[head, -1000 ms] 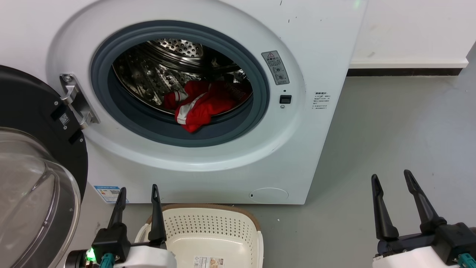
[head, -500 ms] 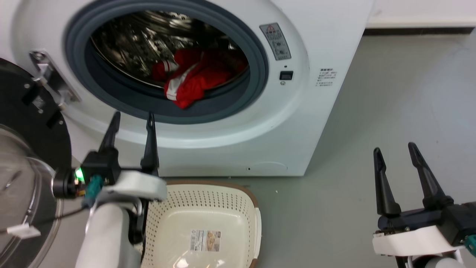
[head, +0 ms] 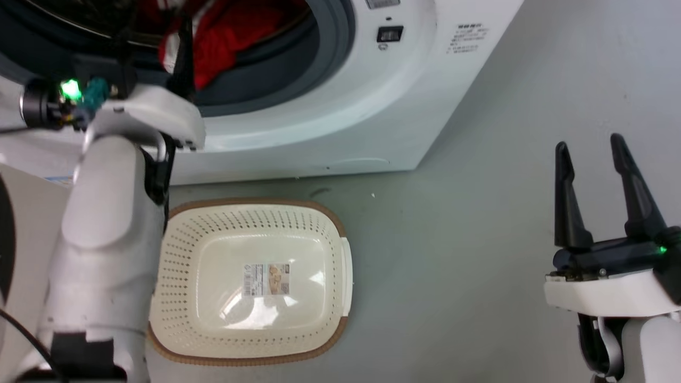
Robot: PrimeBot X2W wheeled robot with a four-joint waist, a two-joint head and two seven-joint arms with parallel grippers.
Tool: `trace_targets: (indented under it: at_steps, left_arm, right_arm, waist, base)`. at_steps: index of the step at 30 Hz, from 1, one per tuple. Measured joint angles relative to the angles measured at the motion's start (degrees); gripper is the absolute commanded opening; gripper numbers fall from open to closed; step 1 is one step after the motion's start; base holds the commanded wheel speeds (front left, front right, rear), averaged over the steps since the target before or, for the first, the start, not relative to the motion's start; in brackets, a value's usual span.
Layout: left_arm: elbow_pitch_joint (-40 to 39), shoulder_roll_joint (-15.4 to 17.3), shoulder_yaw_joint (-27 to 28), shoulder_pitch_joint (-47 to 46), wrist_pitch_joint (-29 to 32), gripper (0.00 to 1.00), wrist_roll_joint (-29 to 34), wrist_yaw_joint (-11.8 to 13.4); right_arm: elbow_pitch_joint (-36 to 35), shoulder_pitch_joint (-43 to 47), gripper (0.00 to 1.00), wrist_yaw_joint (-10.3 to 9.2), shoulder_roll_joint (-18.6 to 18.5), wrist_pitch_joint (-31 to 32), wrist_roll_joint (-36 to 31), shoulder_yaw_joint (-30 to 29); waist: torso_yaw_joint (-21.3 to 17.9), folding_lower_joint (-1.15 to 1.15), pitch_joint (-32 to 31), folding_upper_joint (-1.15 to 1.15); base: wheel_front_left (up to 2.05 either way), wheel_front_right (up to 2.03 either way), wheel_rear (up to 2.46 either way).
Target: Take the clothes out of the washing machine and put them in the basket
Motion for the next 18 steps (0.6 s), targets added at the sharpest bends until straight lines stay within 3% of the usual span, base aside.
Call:
trace_targets:
  at_steps: [9,18]
  left_arm:
    - [15.16,2.97,-4.08,-18.94,6.55,1.0,1.38,-0.99]
    - [25.76,4.97,-9.95,-33.81,22.13,1.0,-1.96,-1.33]
  right_arm:
    - [-1.37,-4.3,1.0,0.0,0.01,-0.01,1.43,-1.4]
    - [-2.12,-7.38,1.0,0.0,0.02,0.0,3.25,-2.6]
  waist:
    - [-2.53,0.0,8.42,0.0]
    - [-4.34,0.0,15.65,0.0]
  base:
    - [0.0,0.0,0.0]
    - [0.0,0.0,0.0]
